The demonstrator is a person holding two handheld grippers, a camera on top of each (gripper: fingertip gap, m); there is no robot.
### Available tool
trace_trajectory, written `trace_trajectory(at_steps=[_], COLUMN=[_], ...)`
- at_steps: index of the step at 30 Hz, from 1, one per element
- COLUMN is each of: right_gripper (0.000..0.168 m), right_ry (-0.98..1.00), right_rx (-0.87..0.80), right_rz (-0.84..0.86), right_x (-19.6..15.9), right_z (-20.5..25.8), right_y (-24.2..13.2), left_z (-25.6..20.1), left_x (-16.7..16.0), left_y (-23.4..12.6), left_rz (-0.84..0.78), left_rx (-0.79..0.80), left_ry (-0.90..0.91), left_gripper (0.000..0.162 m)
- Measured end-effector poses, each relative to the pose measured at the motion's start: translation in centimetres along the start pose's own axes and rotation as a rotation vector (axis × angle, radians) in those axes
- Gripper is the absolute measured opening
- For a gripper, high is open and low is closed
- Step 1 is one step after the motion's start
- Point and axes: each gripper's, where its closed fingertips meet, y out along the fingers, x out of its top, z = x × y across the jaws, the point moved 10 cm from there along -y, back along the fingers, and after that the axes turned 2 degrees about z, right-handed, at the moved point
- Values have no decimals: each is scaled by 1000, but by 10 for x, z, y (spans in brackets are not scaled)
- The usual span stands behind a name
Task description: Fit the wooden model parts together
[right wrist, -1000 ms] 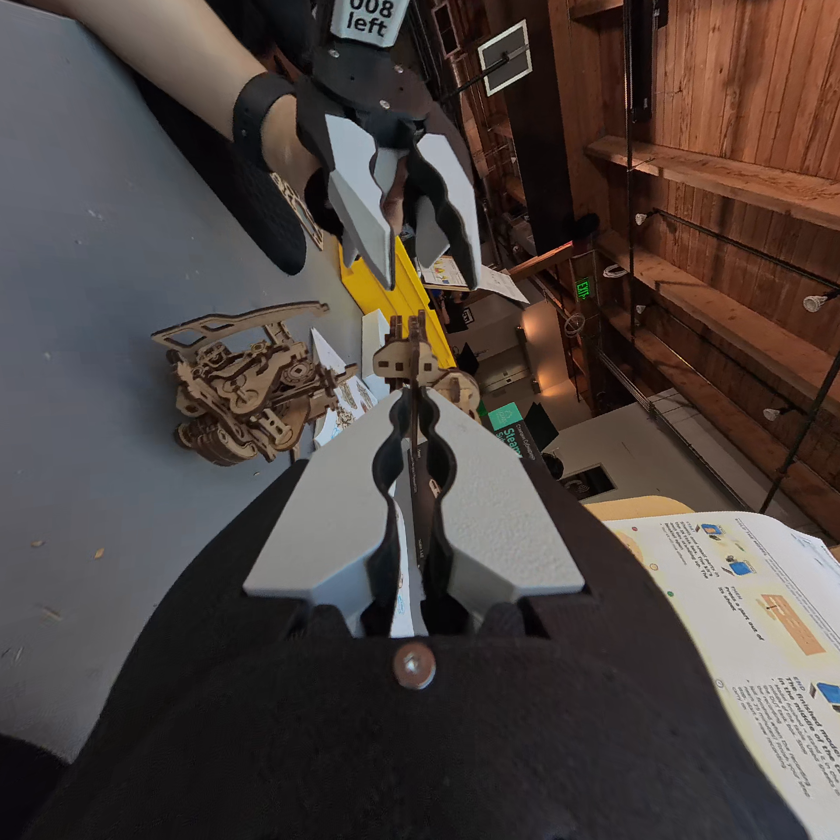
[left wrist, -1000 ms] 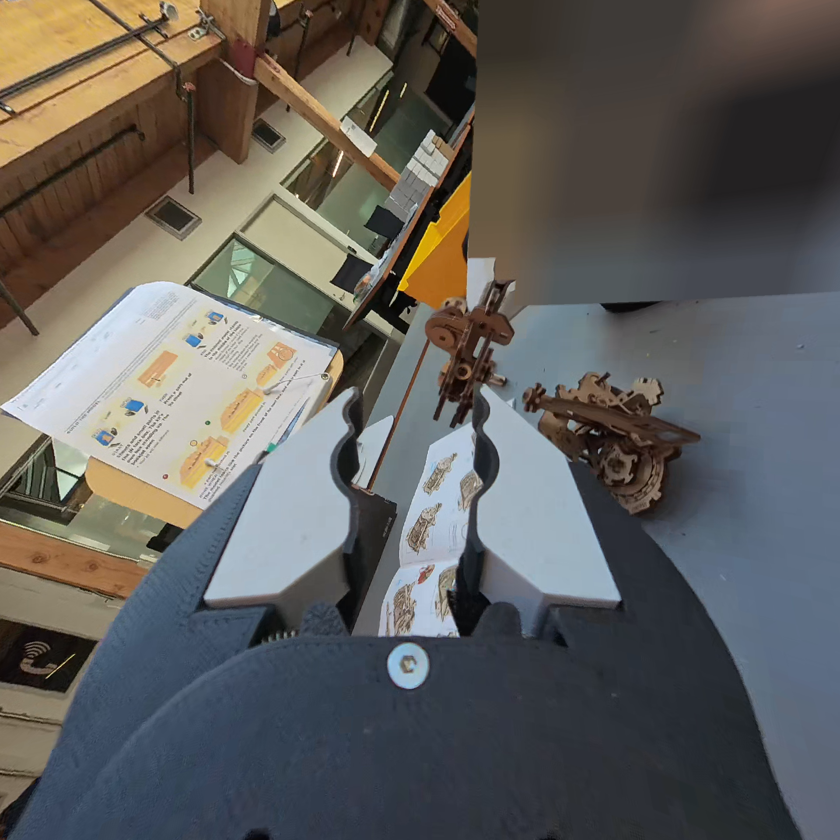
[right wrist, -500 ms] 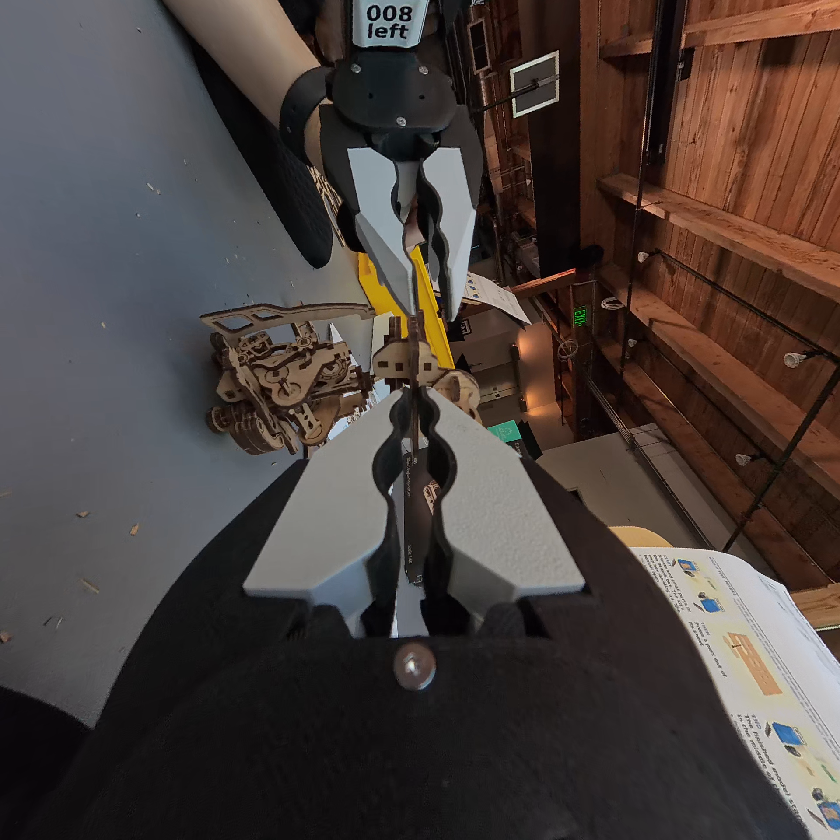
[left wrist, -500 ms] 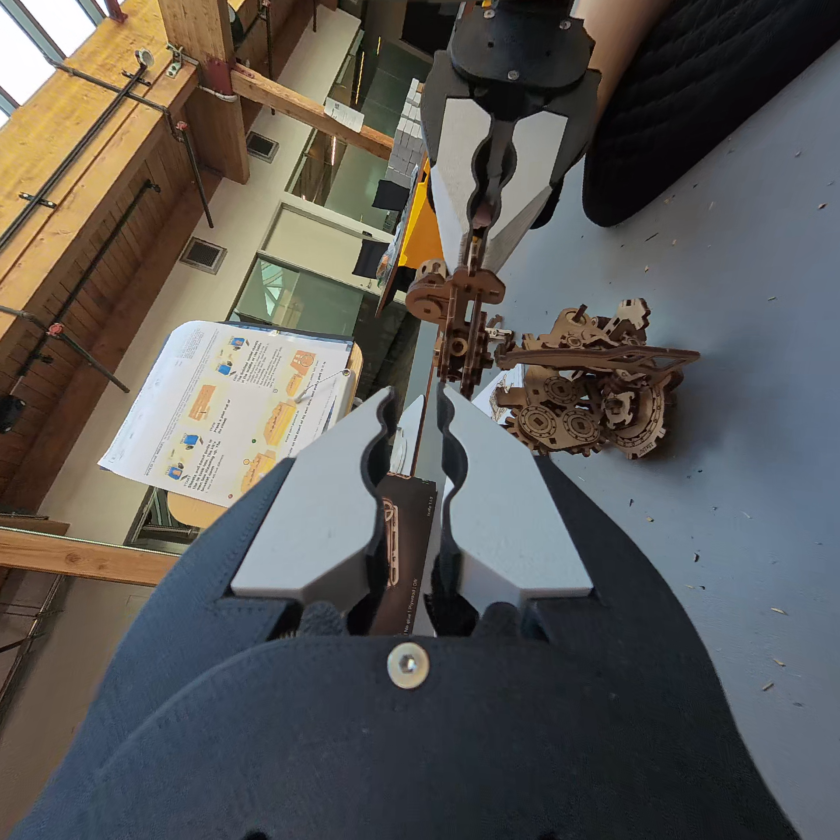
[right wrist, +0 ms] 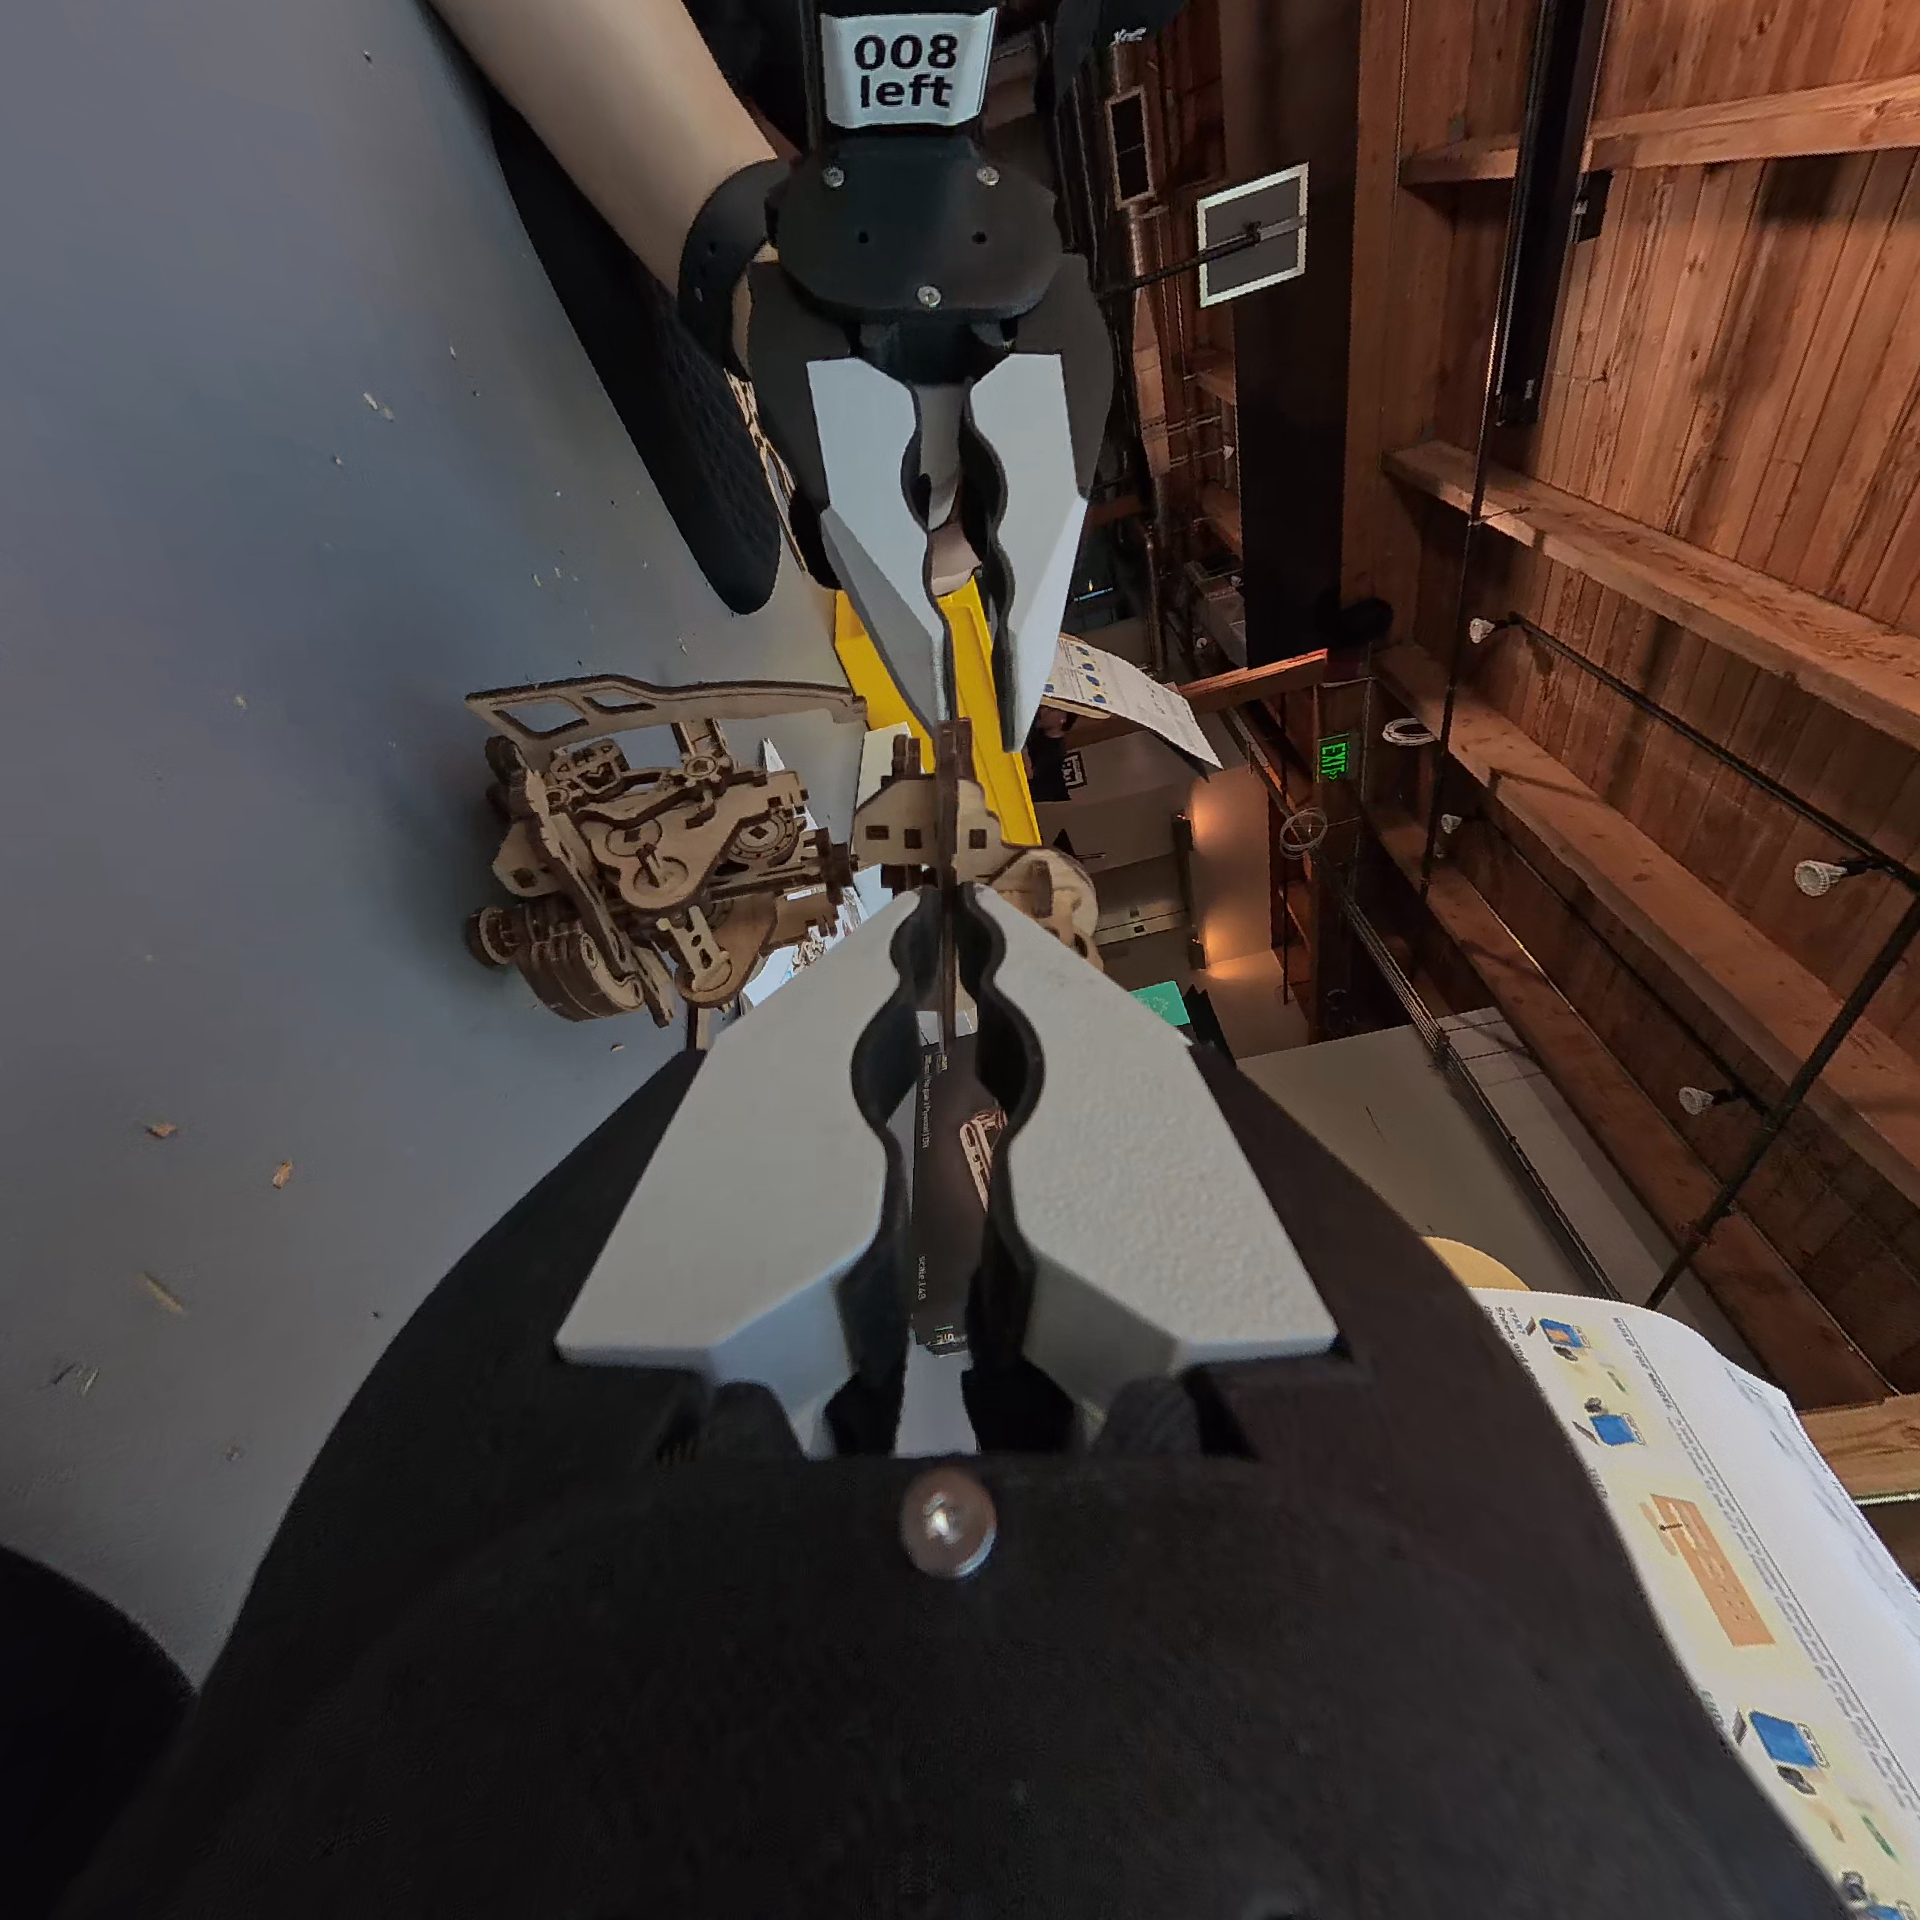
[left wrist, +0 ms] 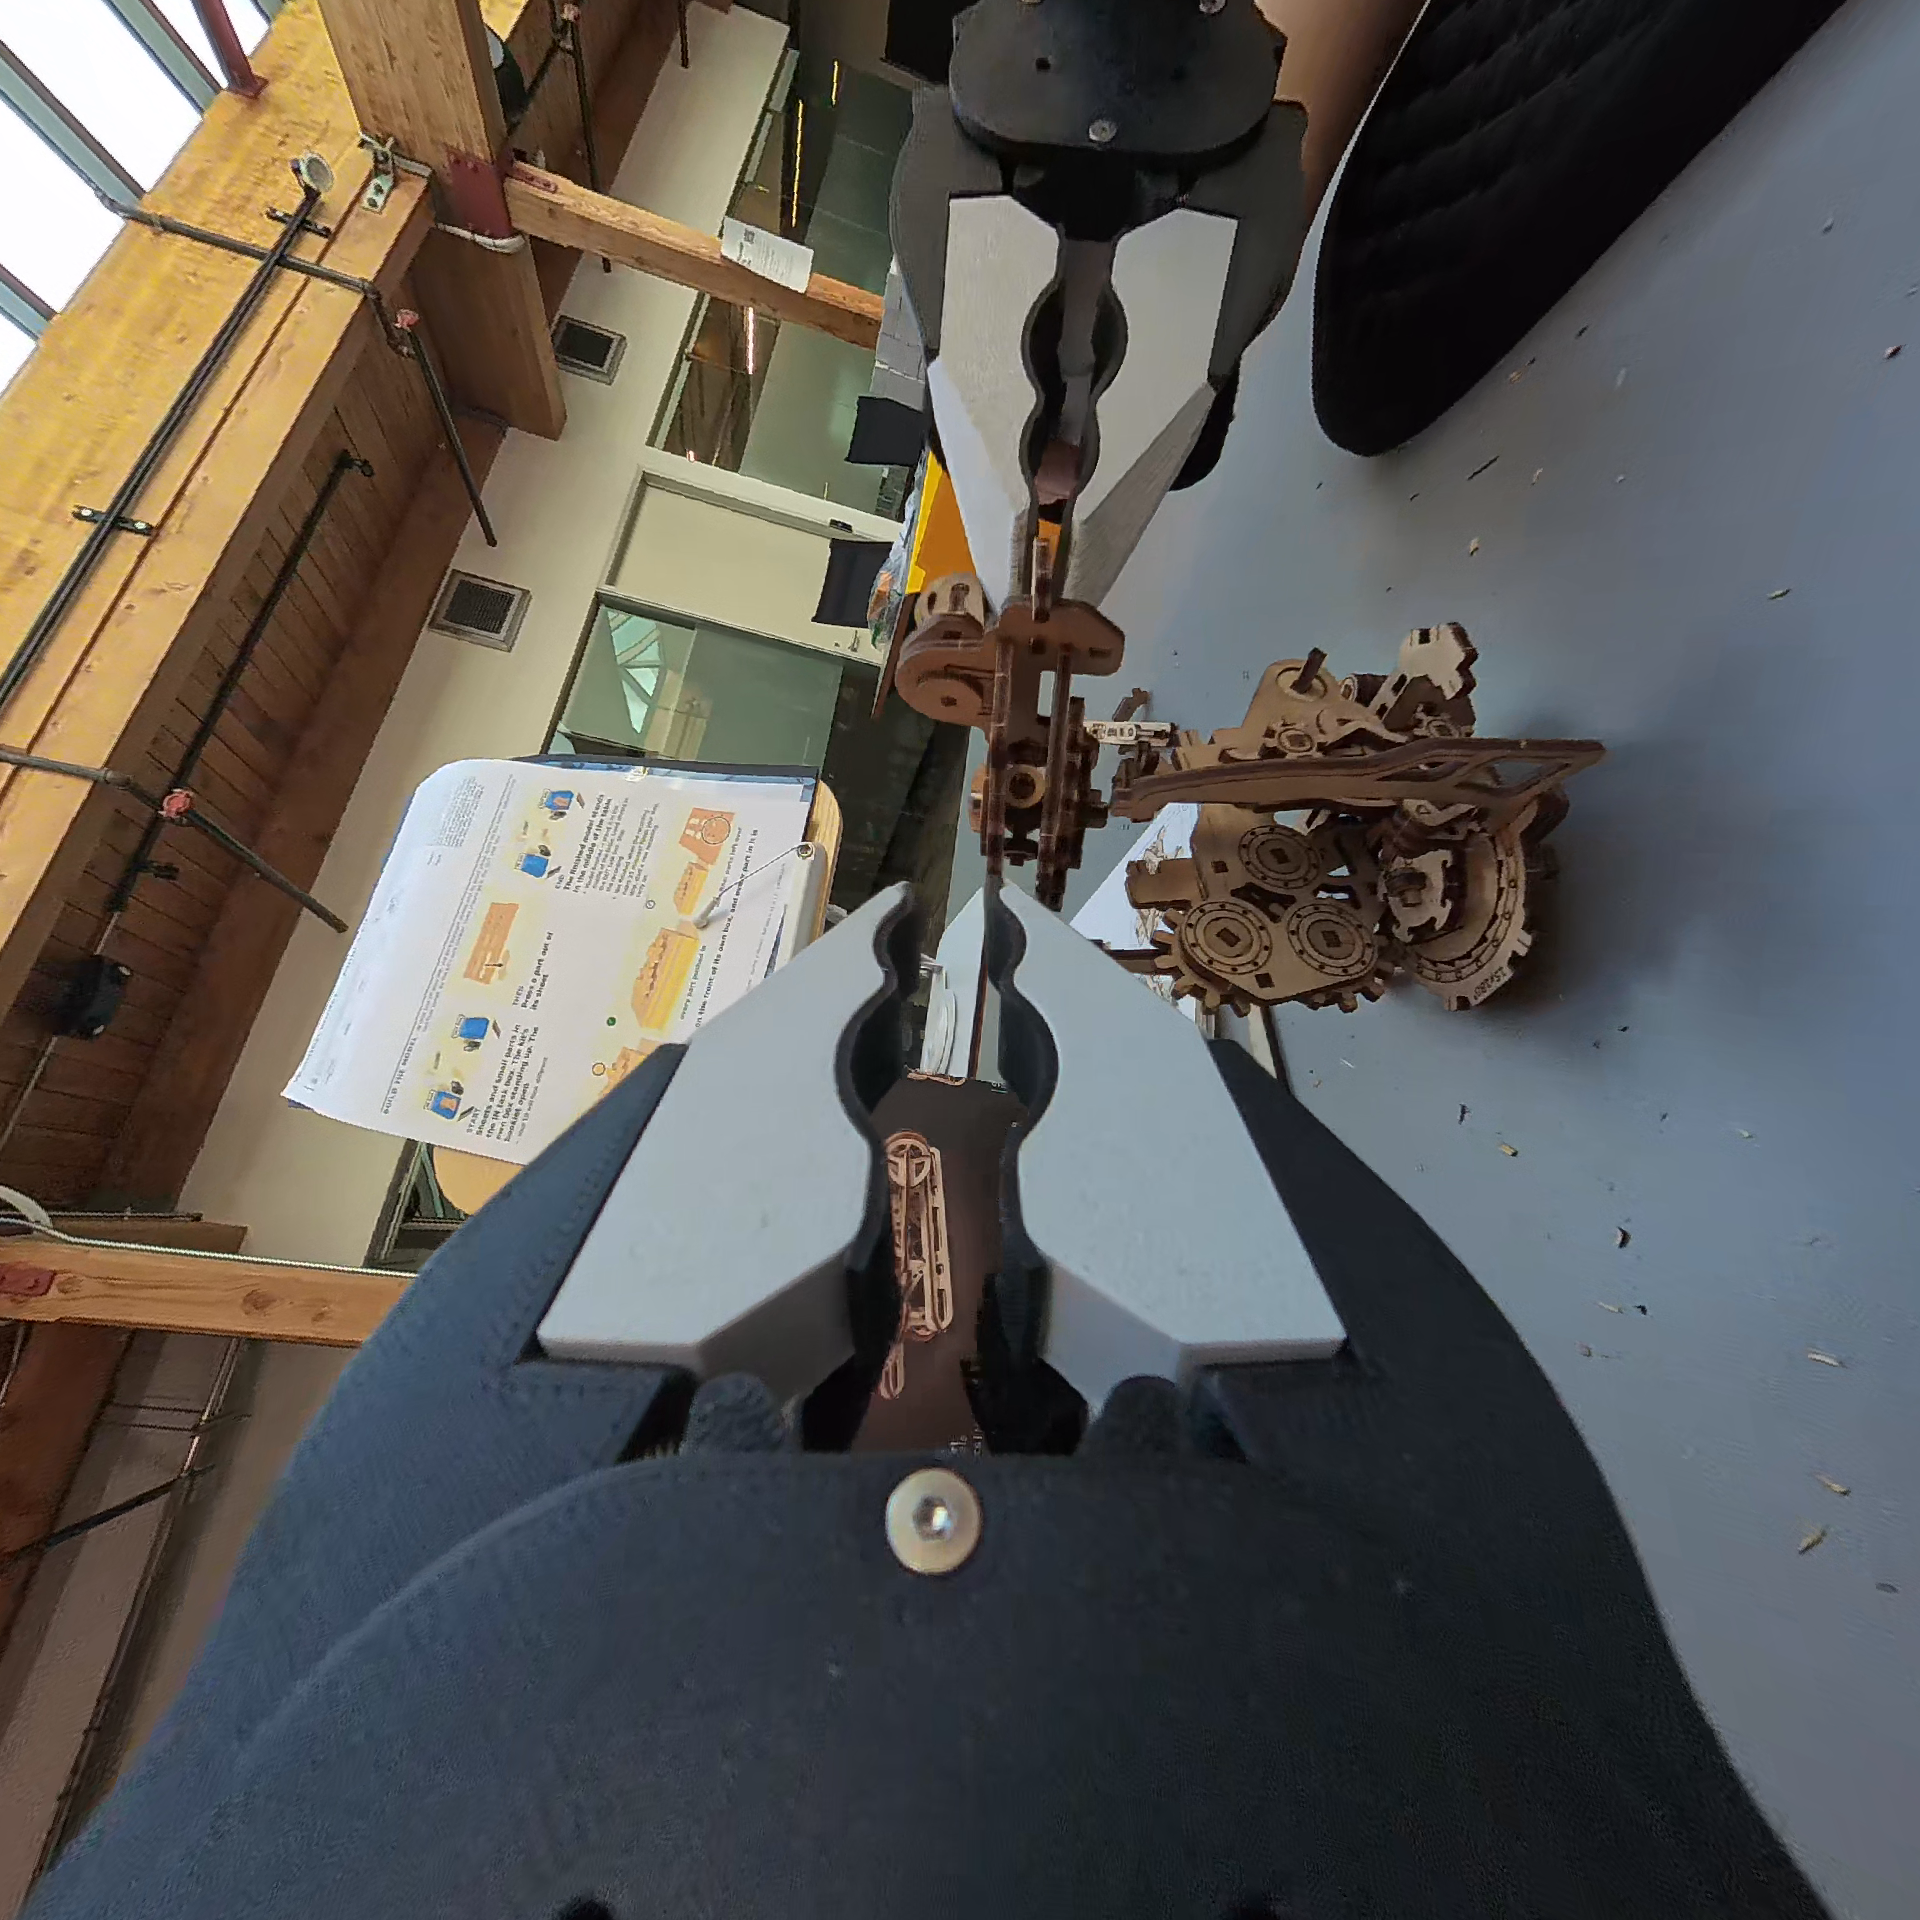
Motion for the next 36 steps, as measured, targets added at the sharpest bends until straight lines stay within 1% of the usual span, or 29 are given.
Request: trace_trajectory(at_steps=[9,14,20,22,26,30,34,36], right_gripper=[1,2,1,1,1,2,3,3], right_ry=[-39,-50,-66,-104,-116,-128,-119,-121], right_rx=[7,10,26,45,47,46,31,41], right_rz=[-9,-5,-11,-1,-3,14,41,51], right_x=[6,5,7,7,9,7,3,3], right_z=[-3,-5,-6,-3,-3,-4,-3,-3], right_y=[-1,-2,-3,-2,-3,-2,5,9], left_z=[-2,-7,-9,-10,-13,-14,-13,-14], left_x=[-1,-1,-2,-2,-3,-3,-8,-10], left_y=[-2,-2,-3,-3,-3,-4,-6,-6], left_rz=[-6,-16,-17,-17,-17,-12,21,48], left_rx=[-6,6,-2,-1,-12,-10,17,11], left_ry=[25,93,95,103,122,146,218,224], left_gripper=[8,0,3,6,0,0,0,0])
